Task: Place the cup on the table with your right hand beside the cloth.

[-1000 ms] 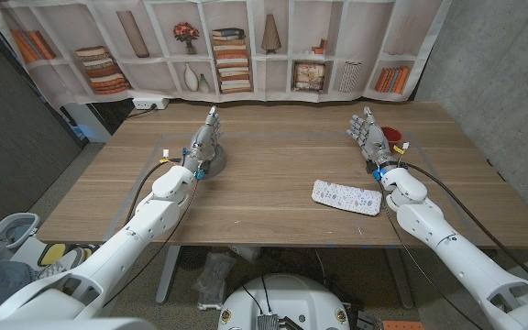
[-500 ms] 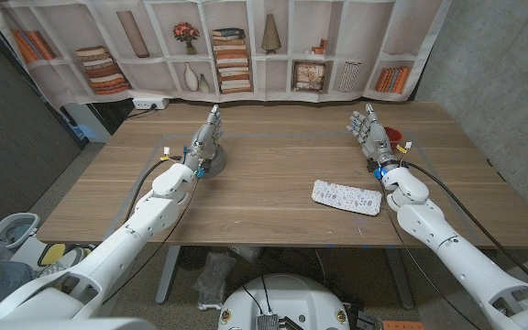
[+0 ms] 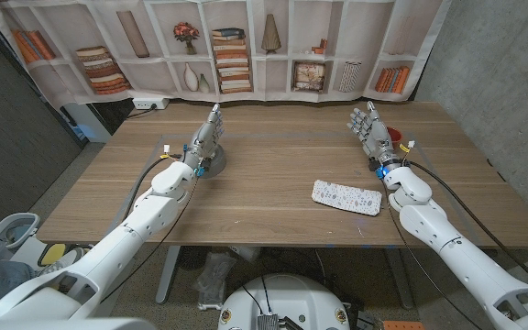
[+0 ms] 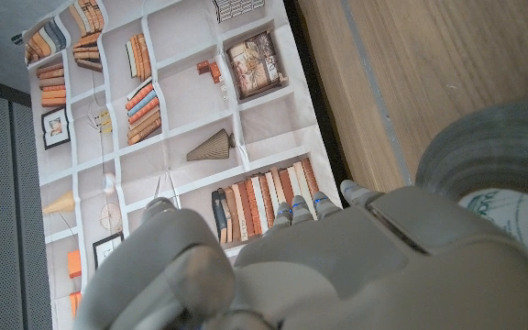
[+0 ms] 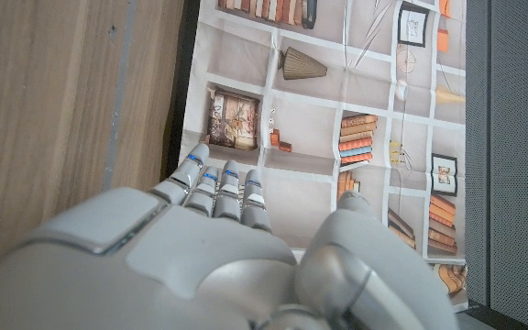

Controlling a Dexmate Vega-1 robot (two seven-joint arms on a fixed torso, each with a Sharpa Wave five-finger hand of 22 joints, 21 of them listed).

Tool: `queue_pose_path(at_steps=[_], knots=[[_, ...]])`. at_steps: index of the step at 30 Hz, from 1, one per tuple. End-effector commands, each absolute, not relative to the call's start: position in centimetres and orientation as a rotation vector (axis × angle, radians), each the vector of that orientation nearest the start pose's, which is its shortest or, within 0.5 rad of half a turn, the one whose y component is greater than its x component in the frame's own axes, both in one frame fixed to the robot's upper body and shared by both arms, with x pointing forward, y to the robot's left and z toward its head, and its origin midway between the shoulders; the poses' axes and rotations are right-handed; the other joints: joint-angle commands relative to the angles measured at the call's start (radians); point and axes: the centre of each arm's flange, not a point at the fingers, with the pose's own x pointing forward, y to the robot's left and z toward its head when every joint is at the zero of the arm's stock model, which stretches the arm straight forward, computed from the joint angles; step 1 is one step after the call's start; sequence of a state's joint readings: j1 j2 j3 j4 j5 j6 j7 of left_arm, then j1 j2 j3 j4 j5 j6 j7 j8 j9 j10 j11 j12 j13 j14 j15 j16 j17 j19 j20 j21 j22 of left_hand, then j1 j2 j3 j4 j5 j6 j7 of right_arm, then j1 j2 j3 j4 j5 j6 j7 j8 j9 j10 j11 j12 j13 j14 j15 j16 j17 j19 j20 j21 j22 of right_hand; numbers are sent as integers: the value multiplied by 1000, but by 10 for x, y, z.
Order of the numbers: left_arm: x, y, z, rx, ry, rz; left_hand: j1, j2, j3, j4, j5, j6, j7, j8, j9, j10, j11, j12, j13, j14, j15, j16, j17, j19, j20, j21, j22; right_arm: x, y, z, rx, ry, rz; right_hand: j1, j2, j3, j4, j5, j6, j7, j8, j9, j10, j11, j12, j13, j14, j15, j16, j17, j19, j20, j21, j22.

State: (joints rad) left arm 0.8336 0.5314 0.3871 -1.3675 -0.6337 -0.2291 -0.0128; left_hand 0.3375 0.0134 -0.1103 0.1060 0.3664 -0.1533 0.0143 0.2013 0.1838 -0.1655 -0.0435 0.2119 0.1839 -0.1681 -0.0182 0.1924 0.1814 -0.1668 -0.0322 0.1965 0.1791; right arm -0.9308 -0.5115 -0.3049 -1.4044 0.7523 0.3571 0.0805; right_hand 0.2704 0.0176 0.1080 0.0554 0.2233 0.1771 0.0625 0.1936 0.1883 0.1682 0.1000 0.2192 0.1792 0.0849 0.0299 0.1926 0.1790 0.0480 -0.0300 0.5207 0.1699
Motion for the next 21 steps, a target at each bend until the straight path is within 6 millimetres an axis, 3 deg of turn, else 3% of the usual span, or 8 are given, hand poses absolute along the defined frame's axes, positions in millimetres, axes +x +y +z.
queue_pose_path(at_steps=[1, 21], knots=[[648, 278, -12, 0, -579, -228, 9, 2, 2, 2, 6, 5, -1, 8, 2, 4, 2, 4, 3, -27, 3, 4, 3, -39, -69, 10, 3, 613, -299, -22, 156, -701, 257, 15, 1, 3, -4, 2, 9, 2, 6, 2, 7, -2, 9, 5, 10, -4, 4, 2, 12, -3, -4, 4], [651, 277, -1, 12, -599, -238, 16, 7, 0, -1, 7, 13, -1, 8, 2, 9, 4, 4, 3, -22, 4, 3, 3, -39, -66, 9, 3, 596, -308, -24, 138, -723, 218, 33, 2, 6, -18, -3, 19, 2, 9, 3, 24, -3, 11, 6, 50, -8, 14, 2, 52, -1, -6, 5]])
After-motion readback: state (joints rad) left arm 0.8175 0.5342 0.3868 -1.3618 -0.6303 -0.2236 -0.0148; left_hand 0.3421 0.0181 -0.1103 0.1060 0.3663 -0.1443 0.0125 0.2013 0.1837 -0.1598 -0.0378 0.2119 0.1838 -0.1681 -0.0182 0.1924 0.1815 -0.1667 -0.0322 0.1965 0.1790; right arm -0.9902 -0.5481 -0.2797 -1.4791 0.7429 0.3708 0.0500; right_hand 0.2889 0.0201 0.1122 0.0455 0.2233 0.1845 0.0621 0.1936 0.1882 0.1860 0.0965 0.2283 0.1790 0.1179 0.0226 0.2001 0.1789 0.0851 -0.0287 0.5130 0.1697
